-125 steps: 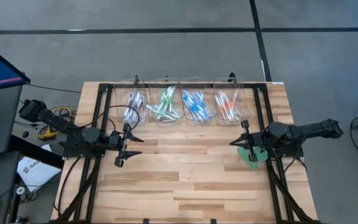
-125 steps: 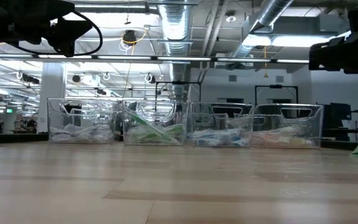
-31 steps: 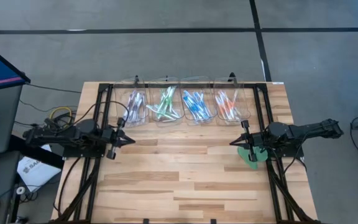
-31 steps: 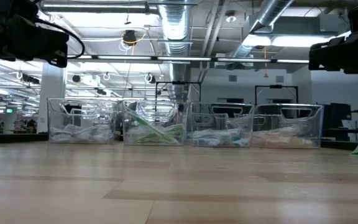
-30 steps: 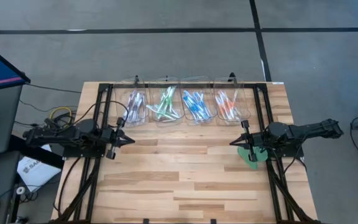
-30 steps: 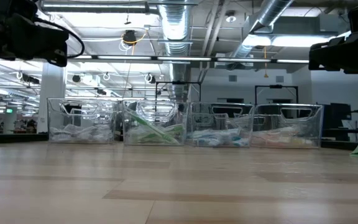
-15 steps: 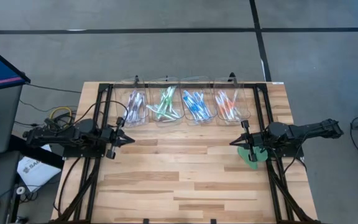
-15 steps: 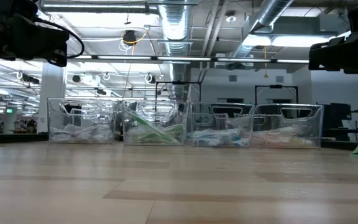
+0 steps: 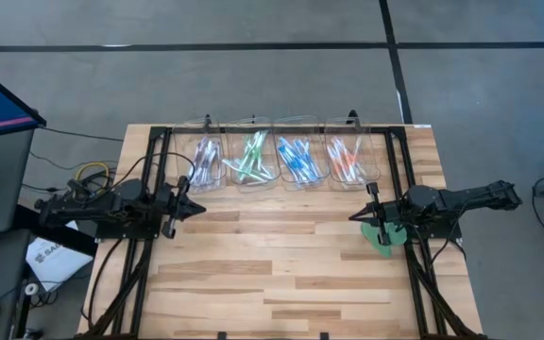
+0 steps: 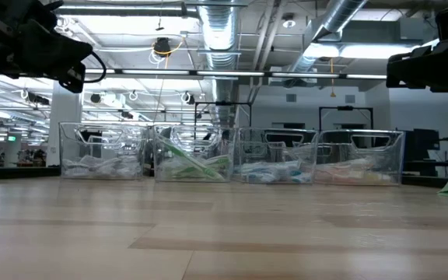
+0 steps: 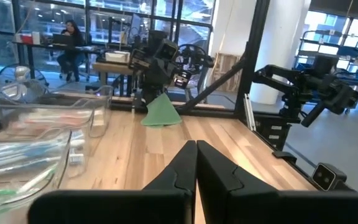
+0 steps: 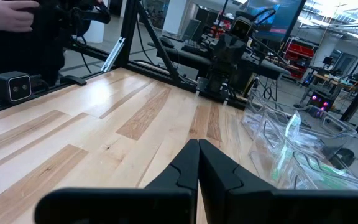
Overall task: Pick & Place Toothbrushes
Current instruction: Return to Home Position
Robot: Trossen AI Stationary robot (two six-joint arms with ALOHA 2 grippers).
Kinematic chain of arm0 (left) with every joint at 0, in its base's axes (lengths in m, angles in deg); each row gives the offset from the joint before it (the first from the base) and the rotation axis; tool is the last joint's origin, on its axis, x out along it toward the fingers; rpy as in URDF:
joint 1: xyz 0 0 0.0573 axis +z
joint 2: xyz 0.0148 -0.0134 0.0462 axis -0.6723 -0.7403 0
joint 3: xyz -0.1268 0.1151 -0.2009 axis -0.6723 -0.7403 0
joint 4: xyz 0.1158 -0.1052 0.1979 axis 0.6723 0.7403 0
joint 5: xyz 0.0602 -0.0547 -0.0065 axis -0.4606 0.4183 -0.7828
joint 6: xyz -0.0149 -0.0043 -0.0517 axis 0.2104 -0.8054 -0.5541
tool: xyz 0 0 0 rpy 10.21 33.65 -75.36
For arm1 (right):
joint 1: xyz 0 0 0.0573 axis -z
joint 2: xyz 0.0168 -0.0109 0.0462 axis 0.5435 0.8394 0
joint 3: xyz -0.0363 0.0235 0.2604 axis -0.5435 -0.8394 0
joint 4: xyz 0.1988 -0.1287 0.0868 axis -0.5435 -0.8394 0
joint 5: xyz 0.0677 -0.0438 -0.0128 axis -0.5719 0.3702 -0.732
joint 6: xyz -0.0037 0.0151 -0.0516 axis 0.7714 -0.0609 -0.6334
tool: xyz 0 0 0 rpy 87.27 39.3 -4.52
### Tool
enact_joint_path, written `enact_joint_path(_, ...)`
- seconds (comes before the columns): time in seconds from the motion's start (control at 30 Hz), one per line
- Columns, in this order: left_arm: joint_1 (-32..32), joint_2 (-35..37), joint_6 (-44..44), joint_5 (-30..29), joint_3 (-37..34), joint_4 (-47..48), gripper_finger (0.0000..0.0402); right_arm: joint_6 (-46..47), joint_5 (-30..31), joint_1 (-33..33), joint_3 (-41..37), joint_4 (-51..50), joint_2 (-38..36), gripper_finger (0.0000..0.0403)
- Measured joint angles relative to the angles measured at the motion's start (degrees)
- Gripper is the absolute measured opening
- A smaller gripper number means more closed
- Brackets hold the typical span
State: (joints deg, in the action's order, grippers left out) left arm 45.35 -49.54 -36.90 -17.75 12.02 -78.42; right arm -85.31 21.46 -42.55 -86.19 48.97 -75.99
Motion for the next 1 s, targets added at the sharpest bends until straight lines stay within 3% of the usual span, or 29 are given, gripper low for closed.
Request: enact_joint_path(1.0,0.4,0.0,0.5,0.2,-0.1,-2.0,0.0002,0.0,0.0,0.0,0.0,0.0,0.0,0.0)
